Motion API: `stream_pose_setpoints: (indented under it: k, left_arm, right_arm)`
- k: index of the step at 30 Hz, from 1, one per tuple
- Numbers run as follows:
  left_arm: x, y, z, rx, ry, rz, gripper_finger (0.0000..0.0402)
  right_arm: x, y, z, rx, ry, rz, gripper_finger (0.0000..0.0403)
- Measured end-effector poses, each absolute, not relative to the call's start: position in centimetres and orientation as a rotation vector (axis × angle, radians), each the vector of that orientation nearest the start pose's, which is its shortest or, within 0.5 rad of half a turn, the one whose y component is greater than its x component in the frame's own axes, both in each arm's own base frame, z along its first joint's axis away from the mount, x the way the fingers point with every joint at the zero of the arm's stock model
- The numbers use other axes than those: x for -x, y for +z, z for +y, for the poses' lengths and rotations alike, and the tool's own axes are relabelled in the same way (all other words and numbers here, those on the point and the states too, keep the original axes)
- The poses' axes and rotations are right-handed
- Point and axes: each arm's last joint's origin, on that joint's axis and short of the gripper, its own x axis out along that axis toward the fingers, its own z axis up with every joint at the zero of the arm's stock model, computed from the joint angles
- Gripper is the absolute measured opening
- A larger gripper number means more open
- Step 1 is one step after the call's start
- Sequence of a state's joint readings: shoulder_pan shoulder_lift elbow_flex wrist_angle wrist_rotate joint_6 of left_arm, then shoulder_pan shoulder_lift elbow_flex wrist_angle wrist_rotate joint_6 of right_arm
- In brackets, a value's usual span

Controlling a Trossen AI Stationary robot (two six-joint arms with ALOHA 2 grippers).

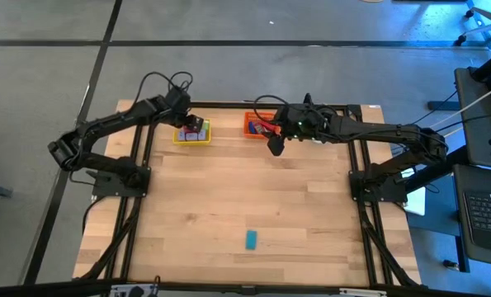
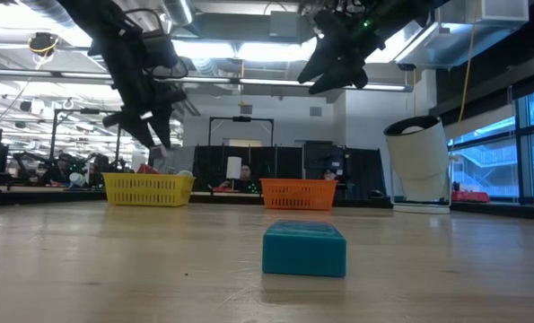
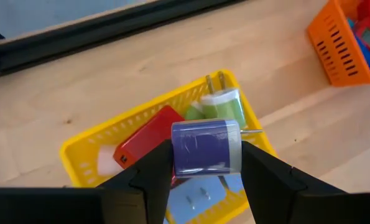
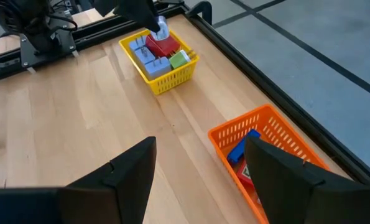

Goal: Pick & Place Office items
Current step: Put the violet changer adapter into the yellow bin, then put the blue digital timer into the orange bin

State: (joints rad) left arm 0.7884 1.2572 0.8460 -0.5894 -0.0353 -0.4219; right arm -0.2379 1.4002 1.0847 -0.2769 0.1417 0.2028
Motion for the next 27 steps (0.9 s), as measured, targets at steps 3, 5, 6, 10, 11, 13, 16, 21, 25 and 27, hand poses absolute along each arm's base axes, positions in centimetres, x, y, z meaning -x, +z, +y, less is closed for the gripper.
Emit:
stream_pose_setpoints:
  k: [3, 5, 6, 10, 11, 13, 16, 21, 25, 27]
  left_arm:
    - [-16.9, 22.7, 16.8, 0.744, 0.948, 0.800, 0.0172]
    - [-17.0, 22.5, 16.6, 0.742, 0.943, 0.807, 0.0179]
    - [-17.0, 22.5, 16.6, 0.741, 0.944, 0.808, 0.0183]
    - [-17.2, 22.5, 16.5, 0.740, 0.955, 0.798, 0.0199]
    - [-17.2, 22.5, 16.5, 0.747, 0.958, 0.791, 0.0202]
    - [-17.2, 22.5, 16.5, 0.773, 0.954, 0.780, 0.0206]
    - [-17.3, 22.7, 16.3, 0.836, 0.884, 0.765, 0.0207]
    - [-17.9, 24.3, 15.3, 0.985, 0.576, 0.645, 0.0204]
    - [-18.7, 26.7, 13.5, 1.033, 0.333, 0.511, 0.0203]
    - [-19.0, 28.1, 12.3, 1.027, 0.259, 0.445, 0.0203]
  right_arm:
    - [-29.7, 29.1, -7.6, -0.223, -0.428, 0.556, 0.0245]
    - [-29.7, 29.1, -7.6, -0.222, -0.428, 0.556, 0.0245]
    - [-29.7, 29.1, -7.6, -0.222, -0.428, 0.556, 0.0245]
    - [-29.7, 29.1, -7.6, -0.221, -0.427, 0.556, 0.0245]
    - [-29.7, 29.1, -7.6, -0.221, -0.427, 0.557, 0.0245]
    - [-29.7, 29.1, -7.6, -0.219, -0.427, 0.557, 0.0245]
    - [-29.7, 29.1, -7.6, -0.219, -0.426, 0.557, 0.0245]
    - [-29.8, 29.0, -7.3, -0.274, -0.347, 0.567, 0.0245]
    - [-29.7, 28.8, -7.0, -0.341, -0.271, 0.598, 0.0245]
    - [-29.6, 28.7, -6.7, -0.359, -0.262, 0.612, 0.0245]
